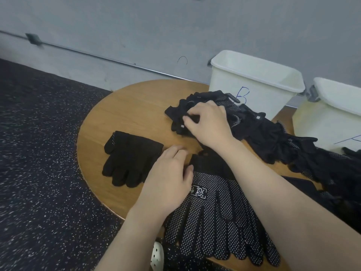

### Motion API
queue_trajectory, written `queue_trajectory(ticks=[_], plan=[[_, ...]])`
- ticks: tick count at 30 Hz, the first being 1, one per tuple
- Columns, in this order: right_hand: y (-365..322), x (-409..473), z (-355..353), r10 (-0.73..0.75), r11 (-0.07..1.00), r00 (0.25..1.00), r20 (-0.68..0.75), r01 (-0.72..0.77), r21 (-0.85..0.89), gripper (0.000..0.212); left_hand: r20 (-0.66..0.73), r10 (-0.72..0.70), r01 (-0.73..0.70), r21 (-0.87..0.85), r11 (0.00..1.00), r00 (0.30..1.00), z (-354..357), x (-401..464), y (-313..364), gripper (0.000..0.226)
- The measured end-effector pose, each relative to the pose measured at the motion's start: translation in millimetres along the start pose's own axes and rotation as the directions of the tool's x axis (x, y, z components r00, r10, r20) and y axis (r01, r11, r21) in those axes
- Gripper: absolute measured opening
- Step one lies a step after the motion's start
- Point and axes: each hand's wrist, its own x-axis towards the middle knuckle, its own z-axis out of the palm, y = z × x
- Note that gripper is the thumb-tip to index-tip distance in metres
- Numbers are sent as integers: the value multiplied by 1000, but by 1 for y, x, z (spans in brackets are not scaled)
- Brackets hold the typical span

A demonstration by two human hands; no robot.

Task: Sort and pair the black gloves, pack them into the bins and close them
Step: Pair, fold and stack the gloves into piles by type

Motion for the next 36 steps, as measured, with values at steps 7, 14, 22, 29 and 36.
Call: queue_trajectory(ticks=[7,14,22,29,36], plan=[[-2,6,-68,154,895,988,-33,-125,429,26,-14,-19,18,-62,998,1000,1,-5,7,39],[-14,1,-127,202,831,974,-105,-114,545,41,-45,-44,36,-161,986,998,-6,-10,13,40],[-45,-36,-179,198,758,973,-116,-77,647,57,-133,-67,13,-369,930,989,-23,-37,22,38],[-68,-86,-202,188,736,978,-87,-82,672,43,-58,-190,96,-701,706,980,-32,-56,21,30],[-73,-124,-198,190,708,981,-49,-102,699,33,-4,-181,98,-832,546,983,-46,-68,24,38]])
